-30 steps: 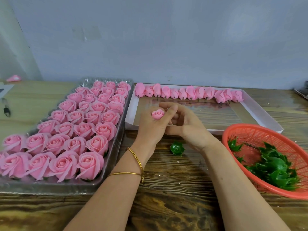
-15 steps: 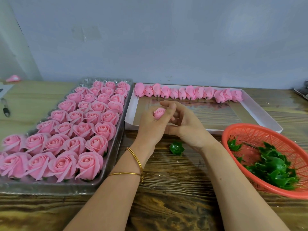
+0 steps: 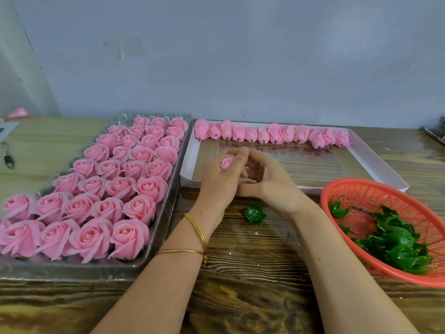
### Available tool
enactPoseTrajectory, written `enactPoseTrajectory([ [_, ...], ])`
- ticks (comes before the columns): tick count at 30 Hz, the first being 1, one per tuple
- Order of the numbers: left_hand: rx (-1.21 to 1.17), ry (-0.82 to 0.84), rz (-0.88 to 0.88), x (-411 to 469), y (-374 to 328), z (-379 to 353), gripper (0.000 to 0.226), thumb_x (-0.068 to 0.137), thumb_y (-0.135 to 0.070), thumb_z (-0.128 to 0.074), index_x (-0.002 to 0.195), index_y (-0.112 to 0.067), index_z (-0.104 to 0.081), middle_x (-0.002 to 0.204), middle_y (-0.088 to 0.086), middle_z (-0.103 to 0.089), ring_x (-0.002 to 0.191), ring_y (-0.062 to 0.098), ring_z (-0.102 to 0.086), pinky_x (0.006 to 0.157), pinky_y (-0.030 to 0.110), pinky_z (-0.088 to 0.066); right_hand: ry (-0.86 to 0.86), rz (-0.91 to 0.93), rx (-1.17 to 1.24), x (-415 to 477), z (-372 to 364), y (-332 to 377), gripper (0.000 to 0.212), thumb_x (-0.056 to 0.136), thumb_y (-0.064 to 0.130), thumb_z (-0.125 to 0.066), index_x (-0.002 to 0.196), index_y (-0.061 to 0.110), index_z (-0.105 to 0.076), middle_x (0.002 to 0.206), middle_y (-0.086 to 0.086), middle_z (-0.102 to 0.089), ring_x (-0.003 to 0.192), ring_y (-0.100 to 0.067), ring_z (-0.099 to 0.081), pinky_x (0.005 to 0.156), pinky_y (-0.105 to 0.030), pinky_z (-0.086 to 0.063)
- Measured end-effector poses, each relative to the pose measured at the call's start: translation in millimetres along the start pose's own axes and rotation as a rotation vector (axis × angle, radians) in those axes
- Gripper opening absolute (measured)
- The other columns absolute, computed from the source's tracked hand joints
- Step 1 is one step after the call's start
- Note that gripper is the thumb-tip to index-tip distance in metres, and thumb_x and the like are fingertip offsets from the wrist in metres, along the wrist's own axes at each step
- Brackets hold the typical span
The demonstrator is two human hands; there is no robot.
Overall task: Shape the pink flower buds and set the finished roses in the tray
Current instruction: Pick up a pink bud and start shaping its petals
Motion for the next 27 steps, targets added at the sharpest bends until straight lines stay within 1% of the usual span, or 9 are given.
enactPoseTrajectory([
  [3, 0.017, -0.01, 0.004, 0.6, 1.0, -0.1, 0.044, 0.093, -0.046, -0.056, 0.052, -0.03, -0.062, 0.064, 0.001, -0.064, 0.07, 0.015, -0.068, 0.062, 0.021, -0.056, -0.012, 0.017, -0.029, 0.6, -0.6, -0.1, 0.062, 0.072, -0.015, -0.074, 0.125, 0.012, -0.056, 0.108, -0.02, -0.064, 0.101, -0.034, -0.065, 0.084, -0.031, -0.056],
  [6, 0.04, 0.0, 0.019, 0.6, 1.7, -0.6, 0.046, 0.092, -0.052, -0.053, 0.052, -0.03, -0.062, 0.074, 0.012, -0.067, 0.08, 0.021, -0.069, 0.072, 0.028, -0.058, -0.027, 0.027, -0.031, 1.0, -0.8, -0.8, 0.057, 0.073, -0.011, -0.076, 0.118, 0.02, -0.058, 0.096, -0.008, -0.06, 0.095, -0.026, -0.066, 0.082, -0.03, -0.057],
  [10, 0.038, 0.024, -0.015, -0.1, -1.6, -1.0, 0.04, 0.091, -0.043, -0.06, 0.054, -0.03, -0.063, 0.061, -0.007, -0.064, 0.069, 0.005, -0.065, 0.062, 0.015, -0.051, -0.024, 0.009, 0.005, 0.8, -0.2, -1.5, 0.059, 0.076, -0.014, -0.072, 0.122, 0.019, -0.055, 0.107, -0.012, -0.063, 0.091, -0.006, -0.066, 0.078, -0.021, -0.055],
  [13, 0.037, 0.044, -0.053, 0.0, -4.5, -1.7, 0.036, 0.09, -0.035, -0.064, 0.055, -0.03, -0.067, 0.064, -0.008, -0.067, 0.072, 0.006, -0.067, 0.065, 0.019, -0.05, -0.017, 0.0, 0.018, 0.6, -0.4, -1.0, 0.06, 0.079, -0.018, -0.067, 0.128, 0.013, -0.052, 0.109, -0.002, -0.065, 0.092, 0.002, -0.066, 0.077, -0.016, -0.052],
  [16, 0.055, 0.068, -0.084, -0.8, -6.0, -3.0, 0.032, 0.09, -0.033, -0.065, 0.059, -0.023, -0.068, 0.068, -0.006, -0.07, 0.073, 0.006, -0.068, 0.065, 0.019, -0.05, 0.001, -0.003, 0.007, -0.1, -1.3, -0.6, 0.058, 0.081, -0.019, -0.063, 0.129, 0.009, -0.051, 0.105, 0.001, -0.066, 0.094, 0.0, -0.066, 0.079, -0.016, -0.052],
  [18, 0.047, 0.066, -0.095, -0.4, -4.7, -2.9, 0.036, 0.09, -0.031, -0.065, 0.056, -0.021, -0.065, 0.068, -0.002, -0.07, 0.073, 0.008, -0.068, 0.066, 0.021, -0.052, 0.009, 0.002, -0.001, -0.8, -2.0, 0.6, 0.056, 0.081, -0.019, -0.063, 0.128, 0.009, -0.051, 0.104, 0.0, -0.067, 0.096, -0.001, -0.066, 0.081, -0.017, -0.052],
  [21, 0.048, 0.046, -0.095, 0.6, -3.0, -2.6, 0.043, 0.091, -0.033, -0.063, 0.049, -0.023, -0.058, 0.067, 0.003, -0.068, 0.073, 0.011, -0.066, 0.069, 0.027, -0.054, 0.004, 0.007, 0.01, -1.6, -2.1, 1.9, 0.056, 0.081, -0.019, -0.063, 0.13, 0.006, -0.051, 0.109, -0.015, -0.067, 0.098, -0.014, -0.064, 0.086, -0.027, -0.055],
  [24, 0.025, 0.029, -0.095, 0.2, -3.2, -2.0, 0.05, 0.095, -0.033, -0.058, 0.046, -0.024, -0.054, 0.054, -0.008, -0.06, 0.059, 0.0, -0.062, 0.055, 0.012, -0.048, -0.005, -0.003, 0.009, -1.3, -1.5, 1.9, 0.061, 0.077, -0.022, -0.064, 0.131, 0.003, -0.052, 0.118, -0.024, -0.064, 0.1, -0.029, -0.062, 0.093, -0.042, -0.052],
  [27, 0.051, 0.032, -0.096, -0.3, -2.3, -2.9, 0.052, 0.096, -0.042, -0.052, 0.046, -0.028, -0.056, 0.053, -0.008, -0.057, 0.058, 0.0, -0.061, 0.056, 0.01, -0.047, -0.016, -0.006, -0.01, -1.1, -1.0, 1.3, 0.062, 0.074, -0.022, -0.067, 0.128, 0.005, -0.053, 0.118, -0.023, -0.064, 0.102, -0.031, -0.064, 0.091, -0.042, -0.054],
])
Point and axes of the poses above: each hand's wrist, its own x-axis towards the middle knuckle, its own z-axis out of the back of the hand, y = z × x, the point moved 7 cm from there along x, towards the middle knuckle
